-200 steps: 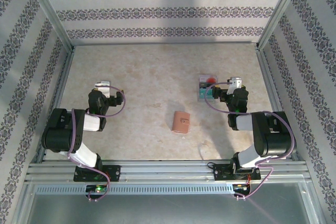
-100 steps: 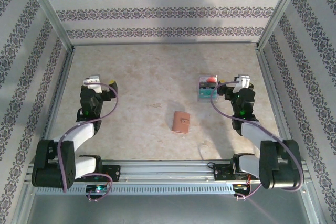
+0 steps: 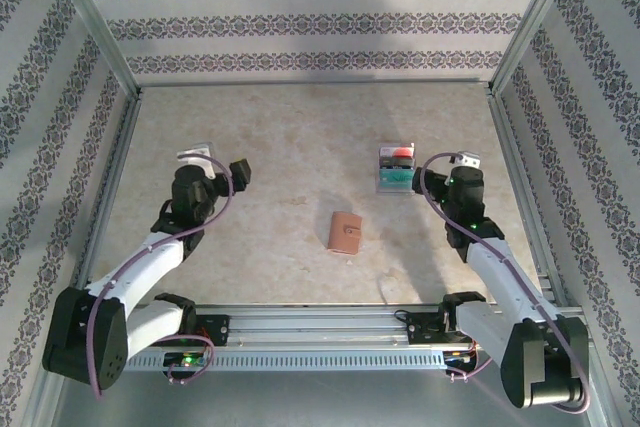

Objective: Take the credit cards out of the card holder

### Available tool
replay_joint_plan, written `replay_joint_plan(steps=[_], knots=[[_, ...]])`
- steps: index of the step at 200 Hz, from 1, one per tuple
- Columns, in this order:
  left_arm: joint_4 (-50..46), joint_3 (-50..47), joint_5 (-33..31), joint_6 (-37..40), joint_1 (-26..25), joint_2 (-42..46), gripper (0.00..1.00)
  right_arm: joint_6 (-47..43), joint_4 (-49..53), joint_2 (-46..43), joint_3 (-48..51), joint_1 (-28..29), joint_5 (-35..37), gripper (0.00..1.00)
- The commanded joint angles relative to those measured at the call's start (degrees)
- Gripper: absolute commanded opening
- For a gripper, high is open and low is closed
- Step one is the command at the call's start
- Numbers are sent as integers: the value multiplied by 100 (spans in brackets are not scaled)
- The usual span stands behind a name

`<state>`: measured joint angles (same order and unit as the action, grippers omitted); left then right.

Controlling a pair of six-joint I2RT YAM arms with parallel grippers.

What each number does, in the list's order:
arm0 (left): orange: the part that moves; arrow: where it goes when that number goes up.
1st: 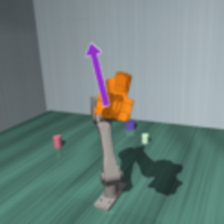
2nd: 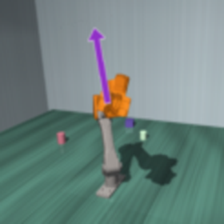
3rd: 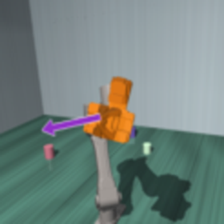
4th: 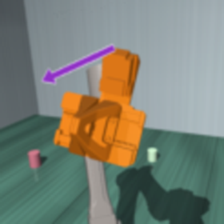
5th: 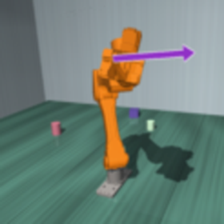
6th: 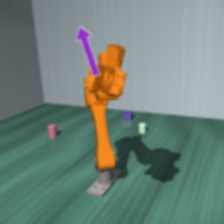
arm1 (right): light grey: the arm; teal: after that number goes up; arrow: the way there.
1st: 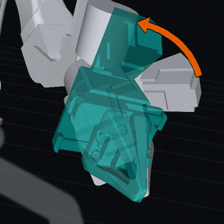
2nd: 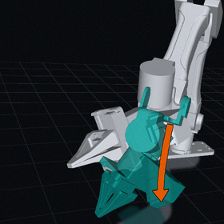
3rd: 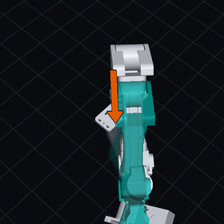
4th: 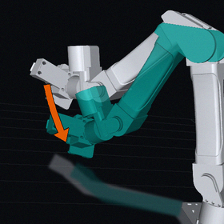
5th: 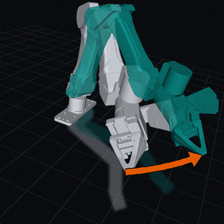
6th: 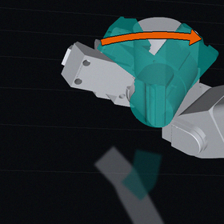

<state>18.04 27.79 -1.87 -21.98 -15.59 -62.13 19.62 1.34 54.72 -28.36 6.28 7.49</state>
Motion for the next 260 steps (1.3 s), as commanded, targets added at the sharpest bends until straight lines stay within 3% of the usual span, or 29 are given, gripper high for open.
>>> replay_joint_plan(steps=[1, 46, 107, 138, 215, 260], knots=[[-487, 154, -316, -688, -515, -112, 99, 684, 1129, -110, -263, 405, 116, 93], [-367, 259, -271, -1136, -1067, -531, 99, 1461, 1761, -27, -375, 1170, 271, 85], [-20, 420, 113, -1396, -1161, -1189, 99, 1711, 1852, 551, -580, 1214, -132, 76], [116, 502, 234, -1495, -1243, -1448, 99, 1576, 1888, 884, -821, 1061, -35, 76], [93, 711, 266, -1440, -1411, -1685, 100, 1009, 1474, 1946, -1494, 284, -717, 82], [-834, 1410, 582, -1740, -1792, -2103, 79, 928, 1480, 2368, -1733, 258, -1039, 81]])
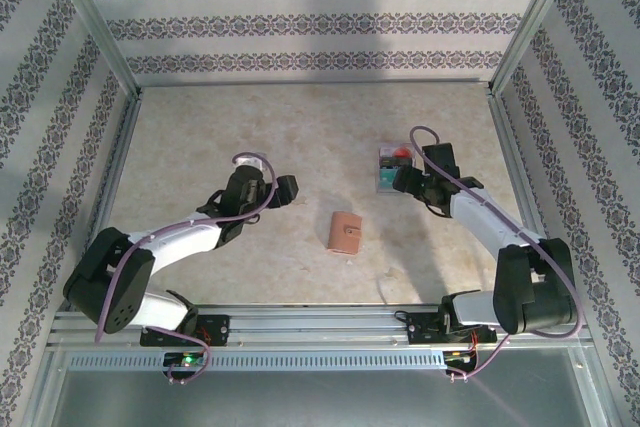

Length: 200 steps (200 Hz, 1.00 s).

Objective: Take the credit cards out of the card holder

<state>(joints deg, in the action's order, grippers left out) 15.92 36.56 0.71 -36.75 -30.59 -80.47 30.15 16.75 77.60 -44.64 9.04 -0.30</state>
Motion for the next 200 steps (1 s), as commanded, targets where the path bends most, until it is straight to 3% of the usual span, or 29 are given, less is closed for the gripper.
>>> replay_joint_plan(steps=[1, 51, 126, 200], knots=[[-663, 561, 346, -280, -304, -286, 79, -125, -64, 79, -101, -17, -260, 81], [-2633, 2180, 1422, -313, -986, -1454, 71, -263, -131, 103, -11, -85, -173, 83], [-4068, 3461, 1801, 67, -1576, -2633, 67, -423, -280, 268, -125, -280, -444, 85], [-4914, 3833, 1916, 98, -1626, -3182, 68, -455, -493, 173, 28, -304, -550, 85]])
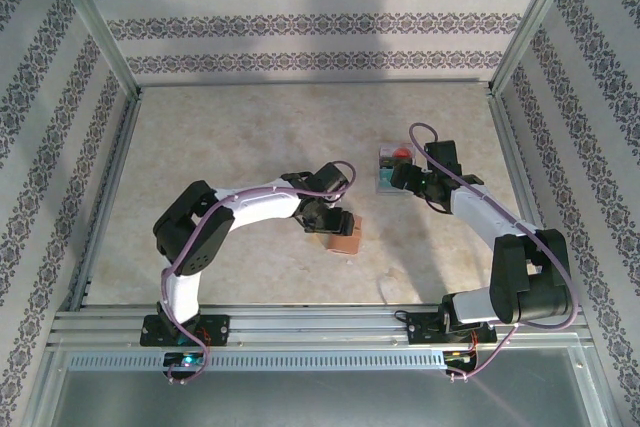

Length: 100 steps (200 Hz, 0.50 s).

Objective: Take the credit cards out of the card holder

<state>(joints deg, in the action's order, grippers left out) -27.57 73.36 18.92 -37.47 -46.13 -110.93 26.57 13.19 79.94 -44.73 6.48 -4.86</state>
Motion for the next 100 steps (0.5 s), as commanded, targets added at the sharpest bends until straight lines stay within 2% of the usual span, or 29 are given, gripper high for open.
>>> replay_joint_plan(steps=[1, 22, 100], knots=[[-560, 152, 108, 170, -76, -141, 68, -94, -139, -60, 36, -49, -93, 85], [-500, 215, 295, 179, -89, -260, 64, -86, -163, -80, 52, -50, -94, 85], [-556, 477, 372, 284, -203, -404, 63, -31, -228, -100, 95, -59, -162, 85]])
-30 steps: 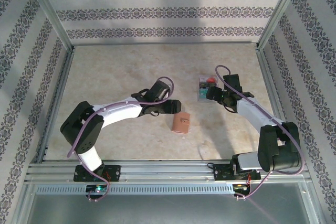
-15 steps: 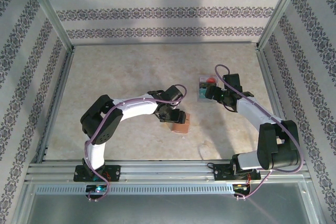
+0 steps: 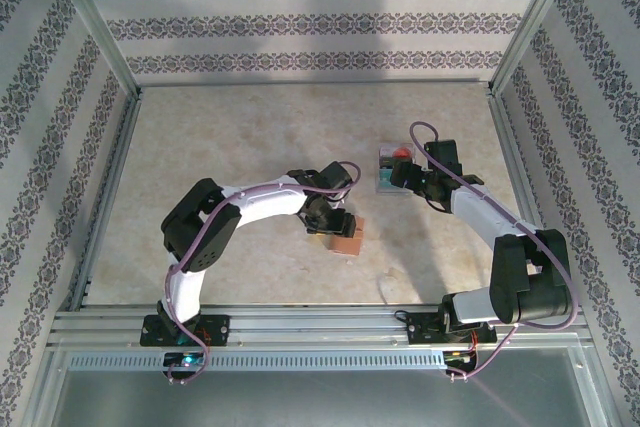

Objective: Take the credit cards out of the card holder

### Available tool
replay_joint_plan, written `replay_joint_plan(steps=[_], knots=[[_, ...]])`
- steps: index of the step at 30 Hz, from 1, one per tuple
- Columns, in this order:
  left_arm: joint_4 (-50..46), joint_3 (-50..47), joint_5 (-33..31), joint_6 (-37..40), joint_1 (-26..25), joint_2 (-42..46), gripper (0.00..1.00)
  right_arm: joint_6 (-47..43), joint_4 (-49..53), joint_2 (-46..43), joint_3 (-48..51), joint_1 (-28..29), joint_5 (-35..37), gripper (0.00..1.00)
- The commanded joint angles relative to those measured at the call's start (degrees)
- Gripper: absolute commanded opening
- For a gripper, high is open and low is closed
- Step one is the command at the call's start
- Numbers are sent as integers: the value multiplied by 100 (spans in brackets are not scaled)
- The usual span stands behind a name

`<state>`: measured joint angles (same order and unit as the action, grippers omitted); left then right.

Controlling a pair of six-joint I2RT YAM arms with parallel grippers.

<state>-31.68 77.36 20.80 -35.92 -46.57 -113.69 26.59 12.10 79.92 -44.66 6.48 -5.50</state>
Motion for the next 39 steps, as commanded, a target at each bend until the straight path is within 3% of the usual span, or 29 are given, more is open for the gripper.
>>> replay_joint_plan(steps=[1, 11, 21, 29, 39], knots=[[-145, 77, 181, 129, -160, -128, 63, -32, -119, -94, 89, -59, -100, 85], [238, -204, 350, 60, -49, 63, 29, 87, -102, -230, 210, -64, -222, 85], [1437, -967, 1069, -348, 346, 455, 1, 435, -44, -544, 548, -59, -616, 84], [2319, -1430, 1551, -678, 625, 796, 0, 849, -161, -952, 902, 41, -1329, 83], [3466, -1759, 1881, -1183, 822, 1026, 0, 1260, -522, -1084, 1060, 829, -1625, 86]])
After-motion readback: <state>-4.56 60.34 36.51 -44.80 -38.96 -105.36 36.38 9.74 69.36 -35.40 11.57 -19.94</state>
